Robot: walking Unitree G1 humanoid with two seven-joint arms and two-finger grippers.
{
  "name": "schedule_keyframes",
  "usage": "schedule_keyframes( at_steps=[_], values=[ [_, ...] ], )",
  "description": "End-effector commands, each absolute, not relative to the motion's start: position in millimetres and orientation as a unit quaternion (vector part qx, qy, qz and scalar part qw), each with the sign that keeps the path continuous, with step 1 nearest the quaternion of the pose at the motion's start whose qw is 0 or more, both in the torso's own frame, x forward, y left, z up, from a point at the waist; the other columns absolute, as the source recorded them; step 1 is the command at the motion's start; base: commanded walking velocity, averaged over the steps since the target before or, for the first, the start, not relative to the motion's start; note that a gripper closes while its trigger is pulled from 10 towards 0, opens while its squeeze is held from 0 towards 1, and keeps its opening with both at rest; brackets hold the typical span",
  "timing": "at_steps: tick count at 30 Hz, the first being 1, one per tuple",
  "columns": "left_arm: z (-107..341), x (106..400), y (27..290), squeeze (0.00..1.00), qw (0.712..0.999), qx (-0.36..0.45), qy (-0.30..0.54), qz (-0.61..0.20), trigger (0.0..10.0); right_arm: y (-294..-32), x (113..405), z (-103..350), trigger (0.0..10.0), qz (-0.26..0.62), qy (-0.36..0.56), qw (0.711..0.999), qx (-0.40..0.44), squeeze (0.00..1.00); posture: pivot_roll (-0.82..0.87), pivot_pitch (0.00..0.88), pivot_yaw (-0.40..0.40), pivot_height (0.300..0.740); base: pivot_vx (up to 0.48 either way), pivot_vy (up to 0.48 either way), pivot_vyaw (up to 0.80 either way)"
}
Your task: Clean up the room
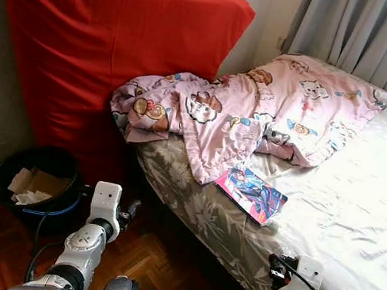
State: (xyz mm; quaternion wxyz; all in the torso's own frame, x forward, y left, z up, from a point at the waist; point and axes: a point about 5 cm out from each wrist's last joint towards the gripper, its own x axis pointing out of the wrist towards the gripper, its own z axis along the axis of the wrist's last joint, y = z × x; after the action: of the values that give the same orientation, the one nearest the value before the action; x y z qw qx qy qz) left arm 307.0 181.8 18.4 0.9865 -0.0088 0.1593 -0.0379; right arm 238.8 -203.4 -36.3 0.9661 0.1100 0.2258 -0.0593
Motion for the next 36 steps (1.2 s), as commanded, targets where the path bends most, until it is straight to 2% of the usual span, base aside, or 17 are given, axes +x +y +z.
schedule_keyframes(
  at_steps=[1, 36],
  values=[
    [20.1, 308.1, 182.4, 0.0, 0.987, -0.016, 0.155, -0.034, 10.0, -204.3, 243.2, -32.8, 10.0, -0.051, 0.22, 0.969, 0.102, 0.0, 0.05, 0.0, -0.033, 0.608, 0.274, 0.0, 0.0],
    [19.5, 308.0, 179.1, 0.0, 0.987, -0.012, 0.156, -0.042, 10.0, -202.9, 241.8, -34.0, 10.0, -0.042, 0.222, 0.968, 0.107, 0.0, 0.05, 0.0, -0.028, 0.608, 0.286, 0.0, 0.0]
  ],
)
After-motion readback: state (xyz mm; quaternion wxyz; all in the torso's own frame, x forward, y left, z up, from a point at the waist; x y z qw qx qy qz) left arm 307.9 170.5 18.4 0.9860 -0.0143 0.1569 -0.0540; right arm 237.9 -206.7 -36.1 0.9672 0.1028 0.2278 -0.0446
